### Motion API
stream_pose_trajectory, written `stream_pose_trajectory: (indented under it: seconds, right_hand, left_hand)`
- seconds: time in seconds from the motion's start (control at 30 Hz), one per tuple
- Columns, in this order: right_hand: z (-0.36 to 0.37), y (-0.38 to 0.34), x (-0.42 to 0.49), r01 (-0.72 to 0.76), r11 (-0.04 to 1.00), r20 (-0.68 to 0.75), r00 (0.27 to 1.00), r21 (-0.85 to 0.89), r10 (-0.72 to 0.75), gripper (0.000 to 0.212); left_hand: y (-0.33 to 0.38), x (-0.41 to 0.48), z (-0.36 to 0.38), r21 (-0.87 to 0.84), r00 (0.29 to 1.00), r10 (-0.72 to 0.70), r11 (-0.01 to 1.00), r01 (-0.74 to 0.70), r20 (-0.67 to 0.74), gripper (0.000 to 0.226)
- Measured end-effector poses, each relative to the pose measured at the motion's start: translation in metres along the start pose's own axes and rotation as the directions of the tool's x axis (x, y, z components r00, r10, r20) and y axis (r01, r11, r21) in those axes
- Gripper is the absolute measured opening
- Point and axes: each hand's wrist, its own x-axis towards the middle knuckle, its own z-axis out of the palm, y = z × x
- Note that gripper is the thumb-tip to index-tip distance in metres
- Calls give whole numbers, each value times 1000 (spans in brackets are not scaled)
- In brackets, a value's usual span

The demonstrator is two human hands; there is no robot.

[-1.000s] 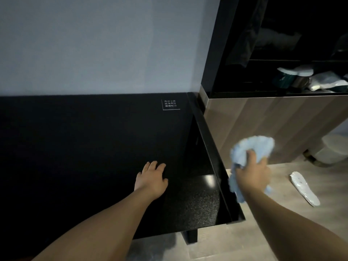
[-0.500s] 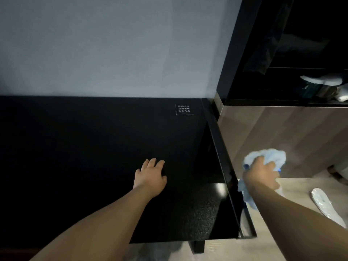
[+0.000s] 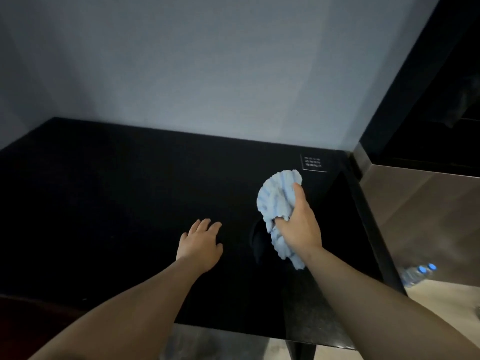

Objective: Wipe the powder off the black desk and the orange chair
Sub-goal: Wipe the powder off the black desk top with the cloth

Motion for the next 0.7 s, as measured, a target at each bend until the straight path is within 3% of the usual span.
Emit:
stream_pose_trajectory:
  seconds: [0.13, 0.23, 0.3, 0.4, 0.53, 0.57, 0.63, 0.7]
  right_hand:
    - [49, -35, 0, -16, 987, 44, 999, -160, 23, 73]
    - [79, -50, -2, -205, 900, 56, 968, -385, 245, 69]
    - [98, -62, -5, -313, 848, 74, 923, -427, 377, 69]
    - [127, -83, -7, -335, 858, 97, 911, -390, 400, 70]
    - [176, -123, -7, -217, 910, 184, 938, -354, 295, 46]
    - [189, -137, -10, -200, 927, 234, 931, -318, 281, 48]
    - [212, -163, -19, -22, 925, 323, 934, -379, 155, 60]
    - [237, -183, -27, 125, 949, 463, 886, -290, 25, 52]
  left_hand:
    - [-65, -8, -16, -22, 999, -43, 999, 42, -24, 62]
    - [-114, -17, -24, -36, 993, -90, 995, 88, -70, 61]
    - [-144, -26, -27, -53, 985, -135, 990, 130, -104, 60]
    - [-187, -41, -31, -102, 970, -211, 975, 199, -124, 57]
    - [-233, -61, -35, -170, 941, -308, 944, 284, -139, 56]
    - [-243, -66, -35, -186, 933, -330, 935, 302, -142, 56]
    - [-257, -74, -33, -217, 920, -363, 919, 329, -145, 57]
    - [-268, -81, -30, -238, 916, -374, 912, 335, -147, 57]
